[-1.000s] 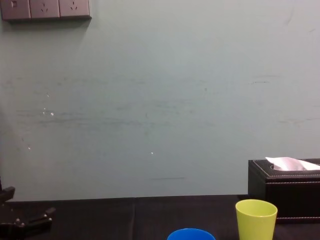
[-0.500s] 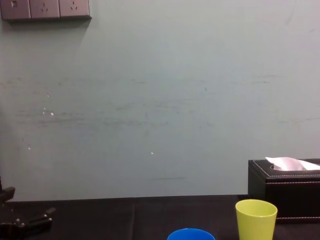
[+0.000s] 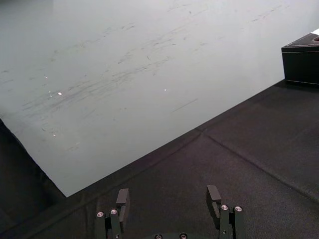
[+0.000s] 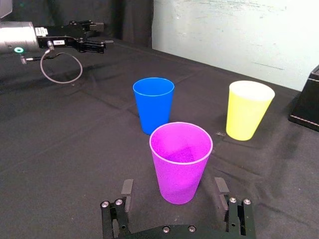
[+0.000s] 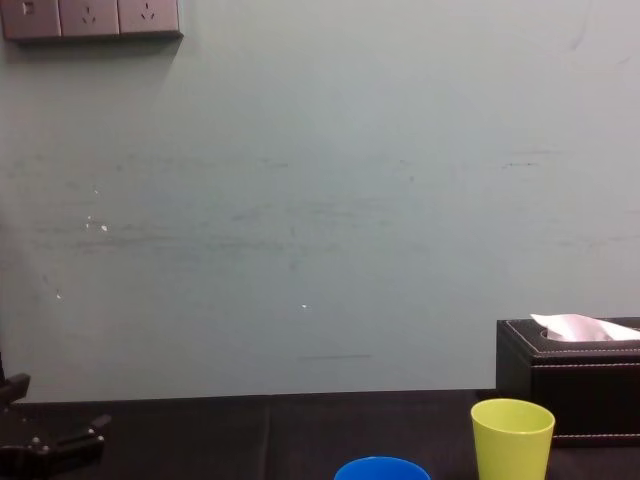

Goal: Stack the three plastic cups sequentially using one hand.

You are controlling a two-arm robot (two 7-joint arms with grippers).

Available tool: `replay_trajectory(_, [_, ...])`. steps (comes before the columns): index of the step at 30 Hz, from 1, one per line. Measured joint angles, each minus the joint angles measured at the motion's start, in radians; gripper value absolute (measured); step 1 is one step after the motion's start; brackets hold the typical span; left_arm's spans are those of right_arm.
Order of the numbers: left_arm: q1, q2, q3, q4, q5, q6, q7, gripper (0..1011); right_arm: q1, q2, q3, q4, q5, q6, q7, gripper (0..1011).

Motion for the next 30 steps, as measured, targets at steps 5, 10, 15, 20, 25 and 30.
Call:
replay_trajectory(5, [0.000,0.000,0.000,0.000,0.000,0.000,0.000,1010,0.011,-0.007,-0.008,0.006,-0.001,0.004,-0.001,1002])
replay_trajectory(10, [0.000,0.000,0.000,0.000,0.000,0.000,0.000,1010,0.021,-0.016,-0.016,0.010,-0.005,0.006,-0.007,1002])
replay_trajectory(15, [0.000,0.000,0.000,0.000,0.000,0.000,0.000,1010,0.031,-0.024,-0.019,0.014,-0.007,0.010,-0.015,1002])
replay_trajectory(20, [0.000,0.000,0.000,0.000,0.000,0.000,0.000,1010,0.041,-0.032,-0.022,0.019,-0.008,0.016,-0.020,1002])
replay_trajectory(25, [0.000,0.000,0.000,0.000,0.000,0.000,0.000,1010,0.053,-0.036,-0.029,0.024,-0.009,0.023,-0.021,1002])
replay_trajectory(30, [0.000,0.000,0.000,0.000,0.000,0.000,0.000,1010,0.063,-0.039,-0.035,0.033,-0.013,0.028,-0.021,1002])
